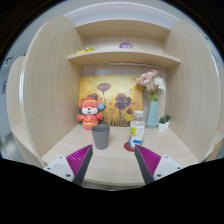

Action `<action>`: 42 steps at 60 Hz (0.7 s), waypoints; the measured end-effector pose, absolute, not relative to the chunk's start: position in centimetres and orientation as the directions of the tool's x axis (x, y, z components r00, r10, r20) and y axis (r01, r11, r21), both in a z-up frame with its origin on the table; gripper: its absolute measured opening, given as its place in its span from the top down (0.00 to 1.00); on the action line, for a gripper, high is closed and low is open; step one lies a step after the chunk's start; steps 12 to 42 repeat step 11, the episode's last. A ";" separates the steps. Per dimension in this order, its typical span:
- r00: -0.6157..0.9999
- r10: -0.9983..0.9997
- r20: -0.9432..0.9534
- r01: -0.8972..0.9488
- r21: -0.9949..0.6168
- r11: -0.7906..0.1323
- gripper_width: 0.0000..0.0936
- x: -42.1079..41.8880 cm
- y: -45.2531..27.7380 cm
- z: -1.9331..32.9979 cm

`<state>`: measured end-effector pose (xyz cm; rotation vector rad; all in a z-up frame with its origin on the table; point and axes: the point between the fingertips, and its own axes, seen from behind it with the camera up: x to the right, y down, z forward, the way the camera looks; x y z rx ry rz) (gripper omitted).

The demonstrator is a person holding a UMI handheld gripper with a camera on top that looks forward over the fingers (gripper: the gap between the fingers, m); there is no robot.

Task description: Pour water

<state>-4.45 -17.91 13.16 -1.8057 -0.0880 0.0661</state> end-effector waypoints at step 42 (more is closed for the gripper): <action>0.996 0.083 -0.030 -0.012 -0.976 -0.217 0.07 -4.5 -18.9 14.3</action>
